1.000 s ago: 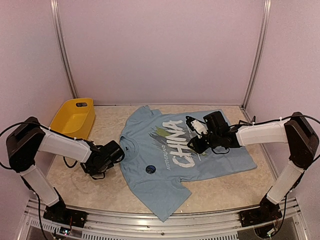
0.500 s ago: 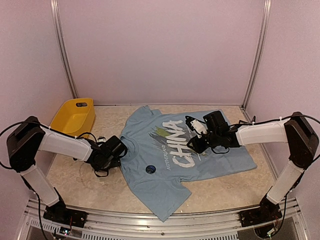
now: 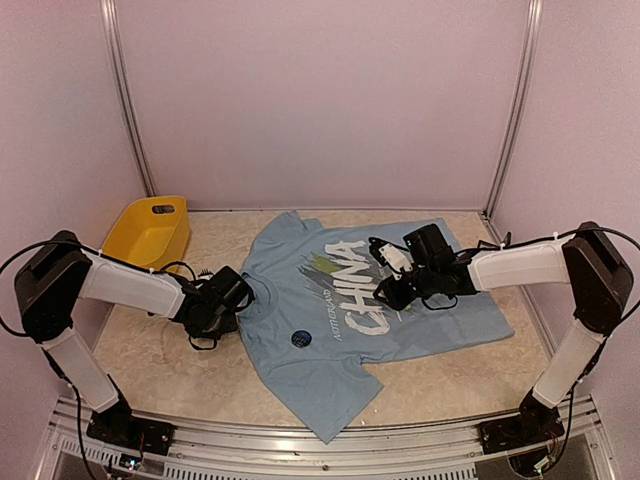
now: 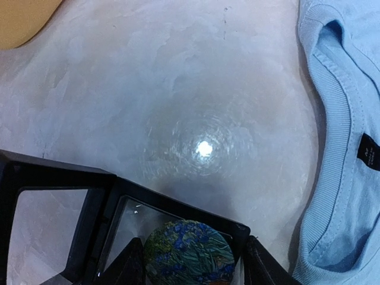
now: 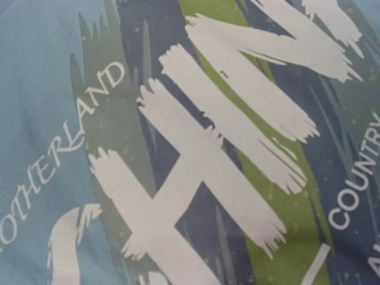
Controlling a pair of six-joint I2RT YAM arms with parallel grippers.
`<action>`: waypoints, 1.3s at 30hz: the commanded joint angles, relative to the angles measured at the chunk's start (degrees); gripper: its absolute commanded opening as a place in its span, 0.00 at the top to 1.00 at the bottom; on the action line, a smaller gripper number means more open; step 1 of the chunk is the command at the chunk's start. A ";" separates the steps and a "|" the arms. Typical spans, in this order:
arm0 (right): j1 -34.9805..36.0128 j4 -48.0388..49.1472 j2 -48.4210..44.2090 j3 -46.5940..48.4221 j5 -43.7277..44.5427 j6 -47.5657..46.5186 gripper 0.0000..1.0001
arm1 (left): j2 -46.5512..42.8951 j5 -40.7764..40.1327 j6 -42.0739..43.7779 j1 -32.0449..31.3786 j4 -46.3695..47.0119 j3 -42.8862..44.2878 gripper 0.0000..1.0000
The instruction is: Pin the brooch onto the clothing
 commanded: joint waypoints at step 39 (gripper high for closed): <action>0.58 -2.92 4.17 3.42 -5.10 -1.57 0.68 | 2.41 -2.74 6.33 2.74 -0.85 2.61 0.30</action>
